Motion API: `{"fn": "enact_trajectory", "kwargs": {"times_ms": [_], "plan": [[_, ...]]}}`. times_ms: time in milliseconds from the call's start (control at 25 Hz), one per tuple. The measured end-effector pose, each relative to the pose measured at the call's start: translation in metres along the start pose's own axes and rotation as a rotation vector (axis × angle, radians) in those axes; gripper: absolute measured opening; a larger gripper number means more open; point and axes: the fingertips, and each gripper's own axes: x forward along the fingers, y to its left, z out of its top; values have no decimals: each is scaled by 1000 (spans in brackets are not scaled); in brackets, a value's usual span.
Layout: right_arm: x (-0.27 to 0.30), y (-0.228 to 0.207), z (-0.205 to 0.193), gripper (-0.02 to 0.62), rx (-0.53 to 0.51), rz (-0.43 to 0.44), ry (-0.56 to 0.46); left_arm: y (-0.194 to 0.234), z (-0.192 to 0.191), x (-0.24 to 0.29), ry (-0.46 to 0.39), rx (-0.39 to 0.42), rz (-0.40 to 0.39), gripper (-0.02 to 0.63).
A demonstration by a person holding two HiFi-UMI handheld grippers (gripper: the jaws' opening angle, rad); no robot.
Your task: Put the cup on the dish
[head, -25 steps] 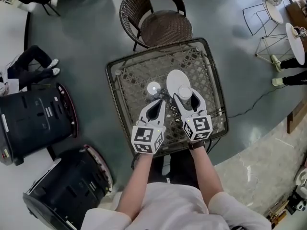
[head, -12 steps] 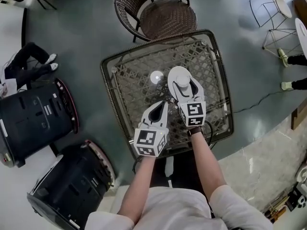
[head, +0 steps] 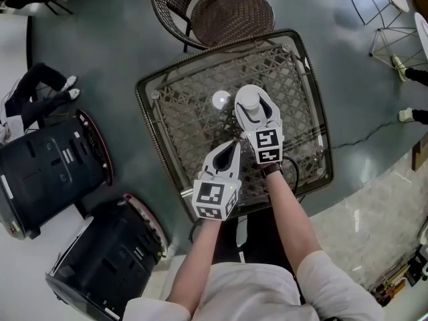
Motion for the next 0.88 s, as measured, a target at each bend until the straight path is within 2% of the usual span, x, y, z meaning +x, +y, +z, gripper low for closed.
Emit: {"fn": "enact_trajectory", "kwargs": {"times_ms": [120, 360, 560, 680, 760, 880], "plan": [[-2, 1, -1, 258, -22, -6, -4, -3, -3, -1, 2, -2, -5, 3], [-12, -2, -9, 258, 24, -43, -32, -8, -6, -5, 6, 8, -21, 3], [-17, 4, -19, 256, -30, -46, -6, -3, -11, -11, 10, 3, -14, 3], [-16, 6, -22, 258, -16, -41, 8, -2, -15, -14, 16, 5, -15, 3], [-16, 6, -23, 283, 1, -37, 22, -4, -16, -16, 19, 7, -16, 3], [-23, 5, -23, 361, 23, -39, 28, -5, -14, -21, 14, 13, -19, 3]]}}
